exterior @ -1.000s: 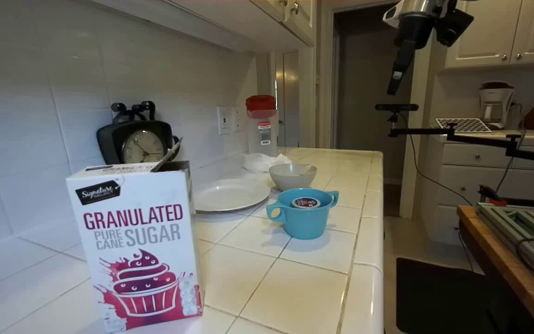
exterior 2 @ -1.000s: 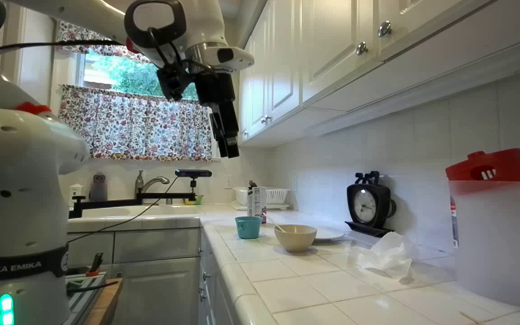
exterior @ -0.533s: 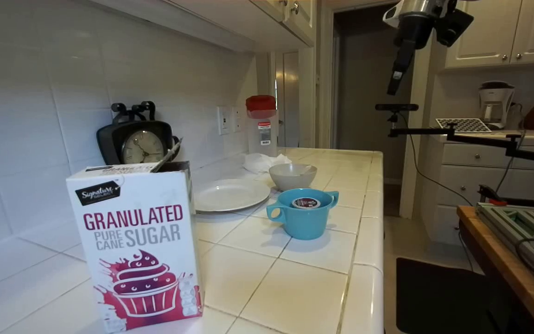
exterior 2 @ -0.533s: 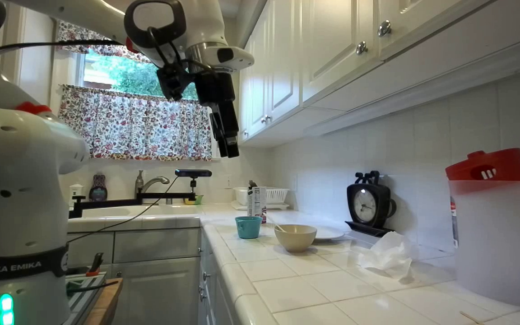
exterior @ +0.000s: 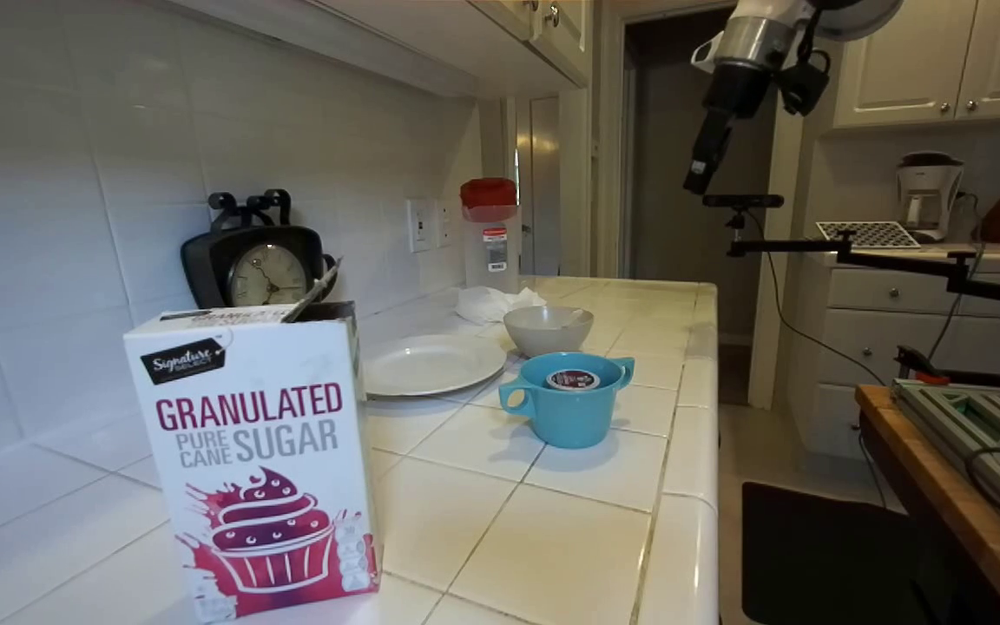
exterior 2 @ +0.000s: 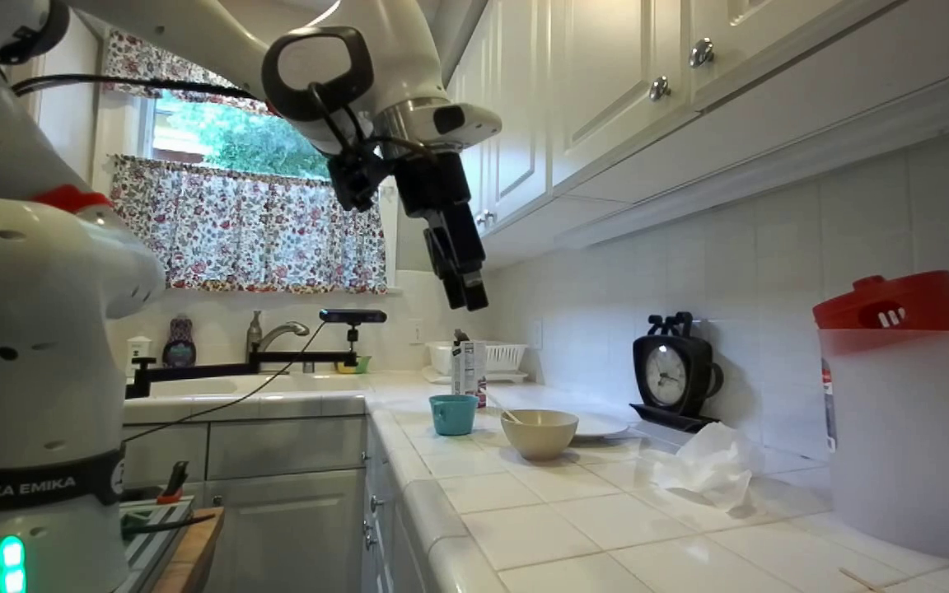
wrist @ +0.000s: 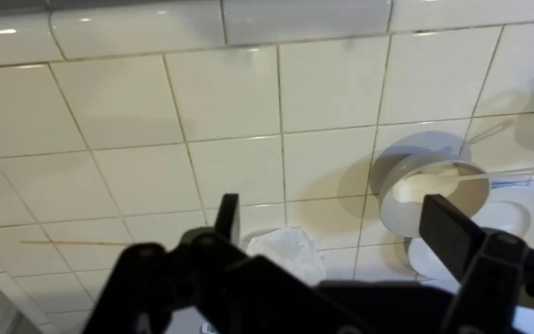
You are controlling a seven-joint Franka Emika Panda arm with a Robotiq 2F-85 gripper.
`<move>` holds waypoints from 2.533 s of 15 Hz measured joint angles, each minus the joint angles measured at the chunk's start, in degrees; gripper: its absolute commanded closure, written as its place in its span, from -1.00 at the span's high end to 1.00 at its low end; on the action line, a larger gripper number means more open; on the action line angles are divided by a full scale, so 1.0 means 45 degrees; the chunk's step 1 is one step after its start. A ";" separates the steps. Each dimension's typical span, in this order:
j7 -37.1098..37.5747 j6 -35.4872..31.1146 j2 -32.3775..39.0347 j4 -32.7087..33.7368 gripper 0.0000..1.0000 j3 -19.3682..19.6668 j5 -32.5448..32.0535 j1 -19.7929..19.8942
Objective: Use the white napkin to wipe the right side of the counter.
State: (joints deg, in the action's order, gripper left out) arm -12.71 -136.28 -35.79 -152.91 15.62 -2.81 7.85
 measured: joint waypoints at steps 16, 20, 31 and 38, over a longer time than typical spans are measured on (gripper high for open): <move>-0.0609 0.1092 0.9560 0.9083 1.00 -0.0570 0.3796 -0.0222; -0.0656 0.1421 1.0570 0.9993 1.00 -0.0884 0.4038 0.0262; -0.0595 -0.1288 1.1302 0.9580 1.00 -0.1042 0.4061 0.0898; -0.0575 -0.2475 1.2608 0.9952 1.00 -0.2100 0.4062 0.1024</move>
State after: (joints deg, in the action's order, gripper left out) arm -15.30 -147.42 20.95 -108.13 6.17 15.47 12.46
